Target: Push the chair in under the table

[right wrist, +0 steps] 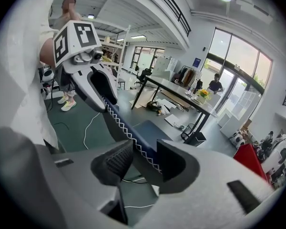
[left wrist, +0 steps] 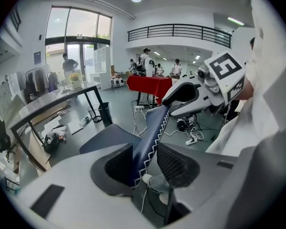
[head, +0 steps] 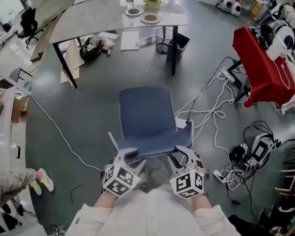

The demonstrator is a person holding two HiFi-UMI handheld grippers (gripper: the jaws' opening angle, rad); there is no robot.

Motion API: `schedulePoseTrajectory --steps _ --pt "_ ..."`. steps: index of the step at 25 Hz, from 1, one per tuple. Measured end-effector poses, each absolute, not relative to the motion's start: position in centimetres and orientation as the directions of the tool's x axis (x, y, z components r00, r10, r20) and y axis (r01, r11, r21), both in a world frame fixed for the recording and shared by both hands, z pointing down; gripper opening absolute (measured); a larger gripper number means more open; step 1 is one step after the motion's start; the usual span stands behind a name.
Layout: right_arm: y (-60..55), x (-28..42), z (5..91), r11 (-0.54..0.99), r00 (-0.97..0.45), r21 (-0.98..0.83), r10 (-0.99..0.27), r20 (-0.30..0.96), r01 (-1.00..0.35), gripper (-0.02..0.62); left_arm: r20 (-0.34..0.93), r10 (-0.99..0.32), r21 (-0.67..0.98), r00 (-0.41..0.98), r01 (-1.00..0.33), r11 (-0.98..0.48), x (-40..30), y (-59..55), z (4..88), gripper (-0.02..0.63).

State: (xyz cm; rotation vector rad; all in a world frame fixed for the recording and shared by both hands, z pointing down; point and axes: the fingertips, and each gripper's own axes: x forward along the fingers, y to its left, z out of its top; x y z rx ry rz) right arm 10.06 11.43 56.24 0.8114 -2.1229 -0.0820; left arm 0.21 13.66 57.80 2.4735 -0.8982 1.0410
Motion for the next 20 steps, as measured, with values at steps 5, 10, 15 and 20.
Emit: schedulePoseTrajectory --steps 5,10,15,20 --pt "8.0 10.0 56.3 0.795 -0.454 0.318 -0.569 0.686 -0.516 0.126 0.726 -0.437 0.032 0.531 -0.66 -0.75 0.2 10.1 57.8 0.166" --pt "4.6 9.5 55.9 0.806 -0.477 0.304 -0.557 0.68 -0.508 0.126 0.729 -0.441 0.019 0.524 -0.659 -0.752 -0.4 6.6 57.6 0.167" --pt "0.9 9.1 56.0 0.82 -0.502 0.294 -0.543 0.673 -0.492 0.126 0.732 -0.451 0.006 0.51 -0.667 -0.745 -0.9 2.5 57.7 0.174" --pt "-2.7 8.8 55.7 0.835 -0.528 0.293 -0.528 0.665 -0.466 0.126 0.733 -0.462 -0.008 0.5 -0.671 -0.741 -1.1 -1.2 57.4 0.178"
